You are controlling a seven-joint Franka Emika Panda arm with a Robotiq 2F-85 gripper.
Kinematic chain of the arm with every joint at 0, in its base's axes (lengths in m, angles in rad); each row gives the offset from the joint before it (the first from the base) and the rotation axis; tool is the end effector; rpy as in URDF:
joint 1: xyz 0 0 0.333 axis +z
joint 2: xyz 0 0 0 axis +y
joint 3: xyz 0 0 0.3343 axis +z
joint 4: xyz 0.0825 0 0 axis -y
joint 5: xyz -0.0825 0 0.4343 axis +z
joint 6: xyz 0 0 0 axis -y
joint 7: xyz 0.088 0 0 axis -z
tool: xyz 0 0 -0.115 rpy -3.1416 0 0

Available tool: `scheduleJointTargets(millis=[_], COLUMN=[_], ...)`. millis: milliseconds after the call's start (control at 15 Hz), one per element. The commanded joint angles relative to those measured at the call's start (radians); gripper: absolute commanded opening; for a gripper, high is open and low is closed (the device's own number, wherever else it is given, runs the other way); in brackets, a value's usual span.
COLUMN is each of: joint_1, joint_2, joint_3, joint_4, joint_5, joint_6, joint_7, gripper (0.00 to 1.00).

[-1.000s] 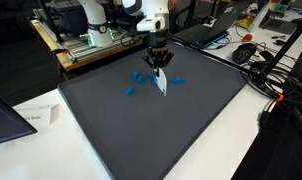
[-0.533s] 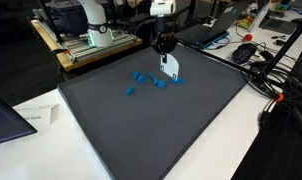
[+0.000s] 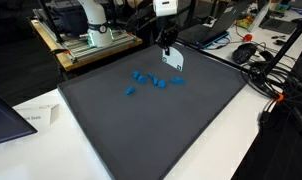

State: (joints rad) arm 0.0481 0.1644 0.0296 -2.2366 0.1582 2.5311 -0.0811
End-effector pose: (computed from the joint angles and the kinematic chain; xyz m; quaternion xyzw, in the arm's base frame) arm 0.5904 0.0450 0.2818 -0.9964 -0.0171 -0.0648 0.0517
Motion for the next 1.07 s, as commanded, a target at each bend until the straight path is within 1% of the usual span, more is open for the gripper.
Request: scheduleJointTargets(millis=[0,400,733,1000], joint_1=[-0.054,-0.108,-0.146,-0.179], joint_2=[0.013,0.084,0.177,0.253], joint_3=[0.026,0.027,0.033,0.045], joint_4=[0.05,0.143,0.233,0.306], joint_5=[0.108,0.224,0.272,0.294], joint_6=[-0.101,-0.228,-0.325,-0.377], joint_7=[-0.142,-0.287,-0.363,-0.396], gripper=[0.01,0.01,0.01,0.01])
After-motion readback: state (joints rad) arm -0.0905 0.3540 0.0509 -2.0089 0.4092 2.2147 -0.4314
